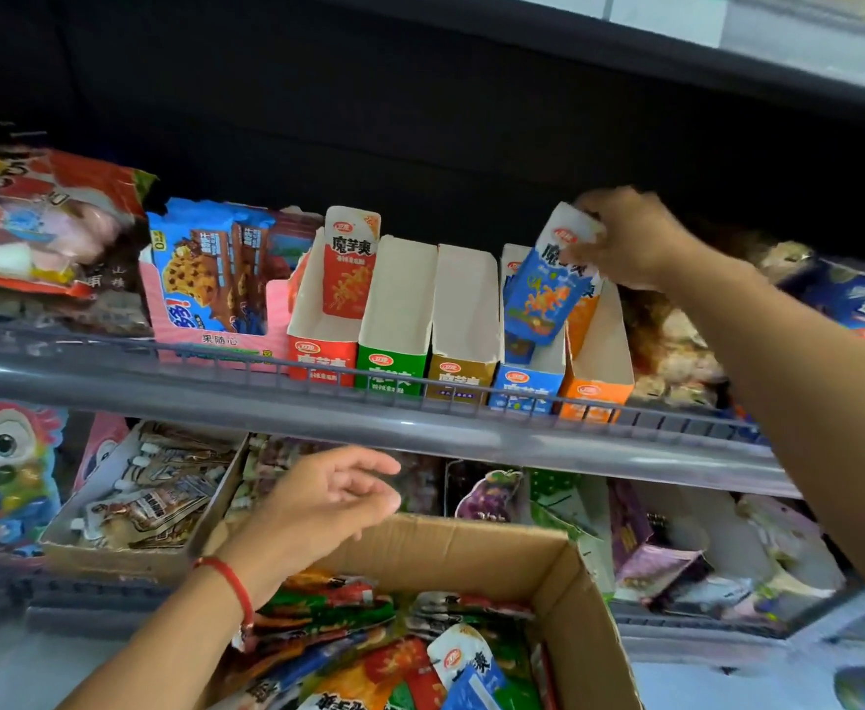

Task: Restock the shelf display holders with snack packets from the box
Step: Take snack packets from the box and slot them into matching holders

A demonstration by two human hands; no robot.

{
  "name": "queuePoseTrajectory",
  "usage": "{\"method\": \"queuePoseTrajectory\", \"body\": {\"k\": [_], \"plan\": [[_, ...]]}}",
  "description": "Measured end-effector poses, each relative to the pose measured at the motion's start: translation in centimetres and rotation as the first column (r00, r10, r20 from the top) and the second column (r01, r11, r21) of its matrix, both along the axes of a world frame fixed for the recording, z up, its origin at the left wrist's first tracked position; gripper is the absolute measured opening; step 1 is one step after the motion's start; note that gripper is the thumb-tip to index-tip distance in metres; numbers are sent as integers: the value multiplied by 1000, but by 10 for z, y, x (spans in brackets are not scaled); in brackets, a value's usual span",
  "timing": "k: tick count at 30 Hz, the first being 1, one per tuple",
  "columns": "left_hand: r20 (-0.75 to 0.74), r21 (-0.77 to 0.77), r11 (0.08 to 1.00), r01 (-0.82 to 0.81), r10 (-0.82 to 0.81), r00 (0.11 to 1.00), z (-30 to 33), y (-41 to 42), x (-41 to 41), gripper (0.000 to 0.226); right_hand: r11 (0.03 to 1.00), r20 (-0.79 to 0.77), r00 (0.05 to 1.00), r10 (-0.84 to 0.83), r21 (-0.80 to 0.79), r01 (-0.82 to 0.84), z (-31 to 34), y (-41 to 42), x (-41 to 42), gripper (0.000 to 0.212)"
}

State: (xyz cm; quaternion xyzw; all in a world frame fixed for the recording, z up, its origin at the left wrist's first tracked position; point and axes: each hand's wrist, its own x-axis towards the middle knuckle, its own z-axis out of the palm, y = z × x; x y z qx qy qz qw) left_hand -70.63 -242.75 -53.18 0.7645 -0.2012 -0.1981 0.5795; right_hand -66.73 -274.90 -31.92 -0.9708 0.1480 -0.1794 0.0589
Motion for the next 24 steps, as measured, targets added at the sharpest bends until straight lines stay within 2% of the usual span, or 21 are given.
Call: {"method": "queuePoseTrajectory", "body": {"k": [2,5,7,12,24], "plan": [[-3,8,999,32,-32,999,0,0,2,24,999,-81,997,13,-38,-16,-18,5,14,70],[-20,1,998,61,-61,998,1,0,4,25,986,-164,986,4,-163,-31,-46,7,26,64],[-29,-3,997,73,-73,997,1,1,7,26,977,-154,988,16,-206,-48,-53,5,26,60],[-31,18,995,93,-93,995,-2,6,11,30,952,-131,991,24,-299,-63,-59,-2,27,70],[-49,94,987,131,-127,991,0,3,10,34,938,-23,999,-33,-347,23,-77,-11,46,80]]}}
